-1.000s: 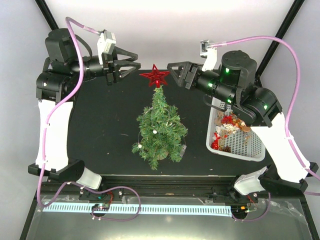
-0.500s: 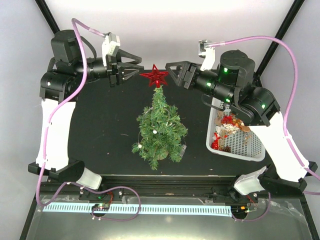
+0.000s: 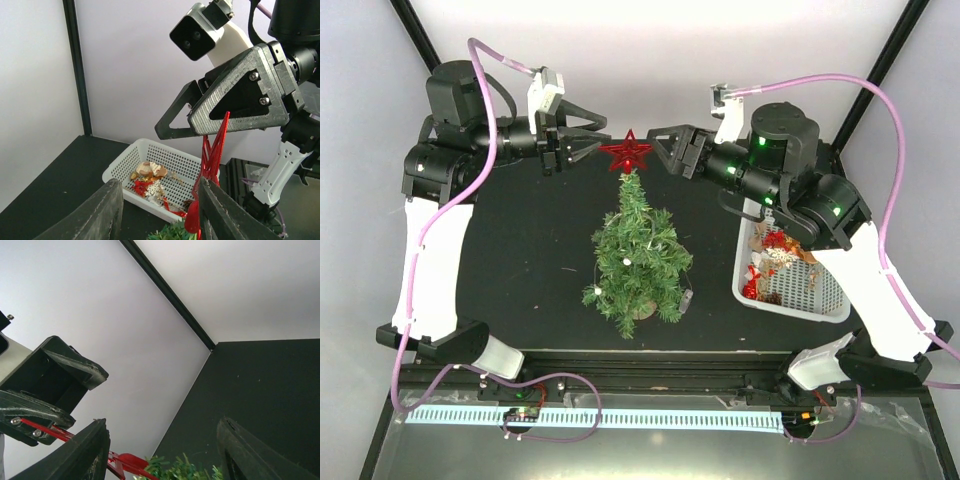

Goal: Decorate the small christmas tree

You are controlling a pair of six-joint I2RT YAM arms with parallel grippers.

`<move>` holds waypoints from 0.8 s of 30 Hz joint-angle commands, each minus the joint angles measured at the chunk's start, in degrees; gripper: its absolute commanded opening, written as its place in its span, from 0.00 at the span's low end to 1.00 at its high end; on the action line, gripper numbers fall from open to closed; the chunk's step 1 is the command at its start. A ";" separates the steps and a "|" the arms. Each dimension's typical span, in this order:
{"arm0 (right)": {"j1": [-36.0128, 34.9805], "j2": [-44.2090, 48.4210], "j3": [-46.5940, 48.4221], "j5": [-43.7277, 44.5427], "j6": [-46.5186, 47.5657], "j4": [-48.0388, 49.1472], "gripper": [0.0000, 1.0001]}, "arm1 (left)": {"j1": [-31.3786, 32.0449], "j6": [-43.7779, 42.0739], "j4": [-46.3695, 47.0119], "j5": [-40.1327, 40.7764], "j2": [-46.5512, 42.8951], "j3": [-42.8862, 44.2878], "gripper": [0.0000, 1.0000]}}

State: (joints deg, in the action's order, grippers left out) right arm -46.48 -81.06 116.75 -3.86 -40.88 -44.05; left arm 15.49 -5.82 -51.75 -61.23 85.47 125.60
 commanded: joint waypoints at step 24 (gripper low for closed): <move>-0.06 2.17 1.82 2.45 1.68 -0.89 0.61 | 0.33 -2.60 -1.08 4.37 -0.66 0.62 0.51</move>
State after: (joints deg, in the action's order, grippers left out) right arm -46.48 -80.58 117.23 -3.16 -40.45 -44.29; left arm 15.51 -6.92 -51.86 -58.65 85.49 125.60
